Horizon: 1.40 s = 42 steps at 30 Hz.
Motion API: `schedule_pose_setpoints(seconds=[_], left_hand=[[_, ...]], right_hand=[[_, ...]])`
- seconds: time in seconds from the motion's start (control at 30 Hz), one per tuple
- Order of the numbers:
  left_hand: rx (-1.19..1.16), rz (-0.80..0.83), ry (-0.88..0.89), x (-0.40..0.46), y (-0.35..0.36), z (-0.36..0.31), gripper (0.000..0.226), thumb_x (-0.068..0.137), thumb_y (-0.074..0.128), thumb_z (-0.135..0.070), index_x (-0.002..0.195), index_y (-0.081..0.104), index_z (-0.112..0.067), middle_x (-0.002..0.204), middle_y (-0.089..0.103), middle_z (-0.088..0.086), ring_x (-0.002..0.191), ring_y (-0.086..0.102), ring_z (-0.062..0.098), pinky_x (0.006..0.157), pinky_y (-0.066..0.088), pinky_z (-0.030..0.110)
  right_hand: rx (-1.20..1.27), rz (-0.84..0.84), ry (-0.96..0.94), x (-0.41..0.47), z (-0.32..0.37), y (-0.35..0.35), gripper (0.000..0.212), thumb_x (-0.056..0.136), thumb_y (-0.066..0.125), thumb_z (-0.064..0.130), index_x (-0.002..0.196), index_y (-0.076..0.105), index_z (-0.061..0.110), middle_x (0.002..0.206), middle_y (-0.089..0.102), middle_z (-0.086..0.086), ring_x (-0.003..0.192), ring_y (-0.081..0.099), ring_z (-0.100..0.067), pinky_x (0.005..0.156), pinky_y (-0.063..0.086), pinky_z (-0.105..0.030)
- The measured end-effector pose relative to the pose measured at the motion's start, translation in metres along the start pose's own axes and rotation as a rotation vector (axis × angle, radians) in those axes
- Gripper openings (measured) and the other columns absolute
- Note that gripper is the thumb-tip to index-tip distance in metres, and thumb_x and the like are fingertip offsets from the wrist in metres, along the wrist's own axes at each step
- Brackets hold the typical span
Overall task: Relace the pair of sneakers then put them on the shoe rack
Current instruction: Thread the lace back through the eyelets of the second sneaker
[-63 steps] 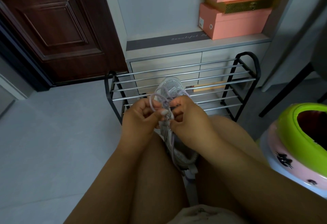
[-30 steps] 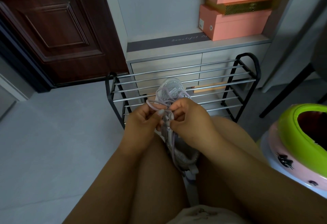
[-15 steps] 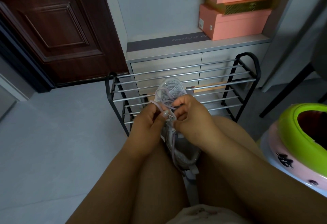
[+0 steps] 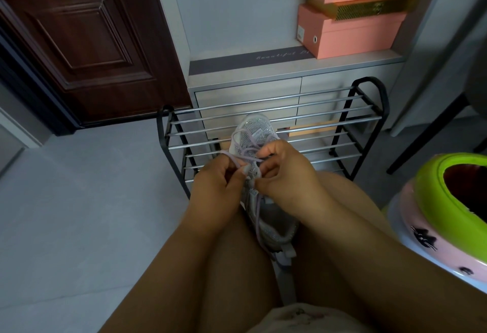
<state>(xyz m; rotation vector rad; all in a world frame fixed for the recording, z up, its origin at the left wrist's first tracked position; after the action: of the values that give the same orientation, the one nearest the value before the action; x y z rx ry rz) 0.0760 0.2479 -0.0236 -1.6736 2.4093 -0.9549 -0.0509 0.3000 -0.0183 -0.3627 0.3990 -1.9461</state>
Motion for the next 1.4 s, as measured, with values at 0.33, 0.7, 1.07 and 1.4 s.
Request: schedule_pose_setpoints(seconds=[0.33, 0.7, 1.07, 1.4], left_hand=[[-0.133, 0.012, -0.049, 0.000, -0.001, 0.002, 0.011, 0.088, 0.063, -0.017, 0.077, 0.064, -0.018, 0.070, 0.061, -0.005, 0.062, 0.056, 0.000, 0.055, 0.045, 0.010], [-0.201, 0.124, -0.118, 0.002, 0.003, 0.005, 0.007, 0.086, 0.065, -0.023, 0.090, 0.065, -0.017, 0.084, 0.068, 0.004, 0.078, 0.064, 0.024, 0.069, 0.055, 0.034], [-0.151, 0.030, -0.131, 0.000, 0.000, 0.008, 0.009, 0.075, 0.071, -0.005, 0.076, 0.064, -0.010, 0.067, 0.066, 0.007, 0.058, 0.060, 0.018, 0.057, 0.054, 0.035], [-0.272, 0.103, -0.108, 0.000, 0.000, 0.009, 0.010, 0.080, 0.072, -0.007, 0.086, 0.066, -0.003, 0.075, 0.068, 0.014, 0.063, 0.063, 0.026, 0.059, 0.055, 0.034]], right_hand=[[0.155, 0.102, 0.056, 0.000, 0.008, -0.005, 0.037, 0.077, 0.060, -0.009, 0.088, 0.050, 0.025, 0.081, 0.061, -0.008, 0.072, 0.065, -0.029, 0.073, 0.057, -0.048], [0.247, 0.162, 0.088, 0.002, 0.014, -0.007, 0.034, 0.084, 0.051, -0.018, 0.082, 0.046, 0.015, 0.068, 0.051, -0.004, 0.054, 0.055, -0.013, 0.049, 0.052, -0.017], [-0.230, 0.339, -0.012, -0.006, 0.025, -0.041, 0.041, 0.078, 0.042, -0.018, 0.077, 0.051, 0.022, 0.079, 0.062, -0.008, 0.065, 0.069, -0.026, 0.058, 0.058, -0.034], [-0.687, 0.342, -0.070, -0.011, 0.032, -0.020, 0.012, 0.090, 0.054, 0.026, 0.091, 0.056, 0.014, 0.084, 0.059, -0.003, 0.083, 0.063, -0.023, 0.072, 0.050, -0.029]])
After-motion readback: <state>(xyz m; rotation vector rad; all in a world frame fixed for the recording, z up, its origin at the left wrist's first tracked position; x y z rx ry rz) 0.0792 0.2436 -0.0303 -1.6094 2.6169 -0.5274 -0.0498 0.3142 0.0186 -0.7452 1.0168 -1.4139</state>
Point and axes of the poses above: each hand's wrist, its own x-axis towards the middle knuckle, its own y-axis out of the palm, z = x × y, the point moved 2 cm from there along x, towards the middle knuckle
